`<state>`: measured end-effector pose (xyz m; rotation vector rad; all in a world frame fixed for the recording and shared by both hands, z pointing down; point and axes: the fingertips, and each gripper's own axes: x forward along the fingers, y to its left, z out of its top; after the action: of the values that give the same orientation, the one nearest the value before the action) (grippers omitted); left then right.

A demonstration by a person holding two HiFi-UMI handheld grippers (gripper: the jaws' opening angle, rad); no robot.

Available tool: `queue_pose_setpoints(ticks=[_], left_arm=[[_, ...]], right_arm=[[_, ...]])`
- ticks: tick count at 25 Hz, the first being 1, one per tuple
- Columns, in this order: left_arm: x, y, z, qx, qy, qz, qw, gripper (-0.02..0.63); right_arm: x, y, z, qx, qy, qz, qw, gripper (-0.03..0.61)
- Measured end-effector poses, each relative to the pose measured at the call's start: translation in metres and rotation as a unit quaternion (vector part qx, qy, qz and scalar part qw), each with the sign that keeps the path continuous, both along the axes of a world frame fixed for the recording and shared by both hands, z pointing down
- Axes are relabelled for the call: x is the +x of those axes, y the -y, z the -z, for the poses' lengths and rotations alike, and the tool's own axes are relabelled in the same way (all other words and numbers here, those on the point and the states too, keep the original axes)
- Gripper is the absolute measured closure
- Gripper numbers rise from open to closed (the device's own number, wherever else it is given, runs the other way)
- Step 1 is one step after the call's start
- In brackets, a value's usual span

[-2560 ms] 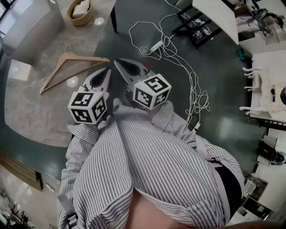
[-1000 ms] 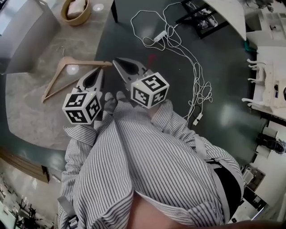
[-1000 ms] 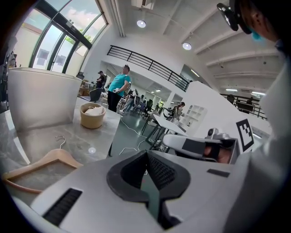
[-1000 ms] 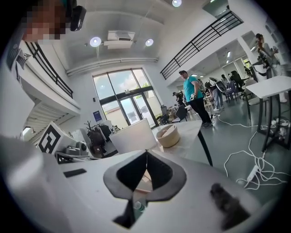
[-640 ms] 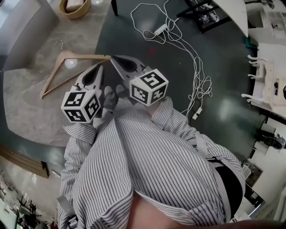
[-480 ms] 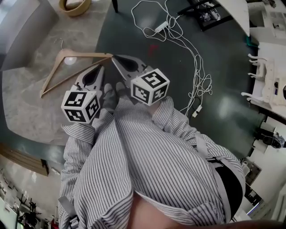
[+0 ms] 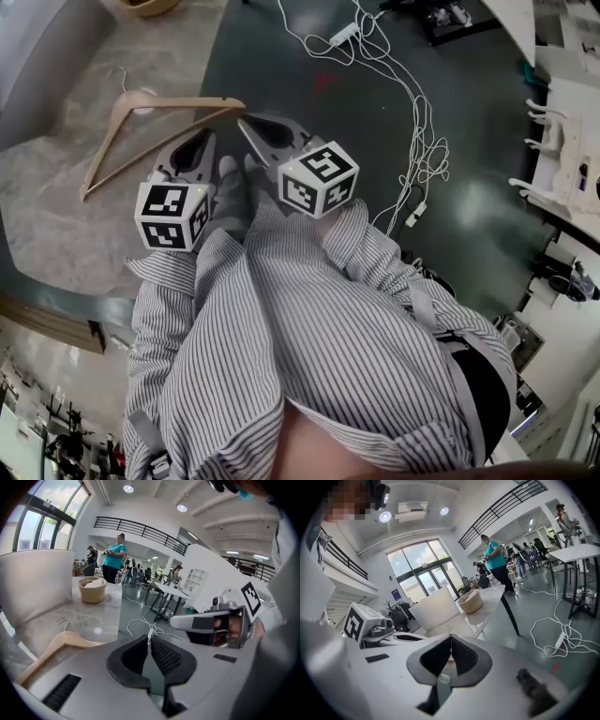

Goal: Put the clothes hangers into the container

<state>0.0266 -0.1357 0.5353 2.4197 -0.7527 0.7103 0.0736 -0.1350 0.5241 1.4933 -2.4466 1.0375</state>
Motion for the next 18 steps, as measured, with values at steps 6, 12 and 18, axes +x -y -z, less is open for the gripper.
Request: queue_pose_setpoints(ticks=[6, 12, 18], left_arm=[[0.0, 0.016, -0.017, 0.011, 0.036, -0.02, 0.9991, 0.601], [0.001, 0.024, -0.043, 0.019, 0.076, -0.054, 0.9955, 0.6], [0.004, 0.03, -0.061, 0.025, 0.102, -0.075, 0.9917, 0.565]], right_arm=[[0.011, 0.006, -0.014, -0.011, 0.0, -0.014, 1.0, 0.563], [0.014, 0.017, -0.033, -0.019, 0.008, -0.014, 1.0, 0.563], [0.017, 0.017, -0.047, -0.032, 0.011, -0.018, 0.999, 0.563]])
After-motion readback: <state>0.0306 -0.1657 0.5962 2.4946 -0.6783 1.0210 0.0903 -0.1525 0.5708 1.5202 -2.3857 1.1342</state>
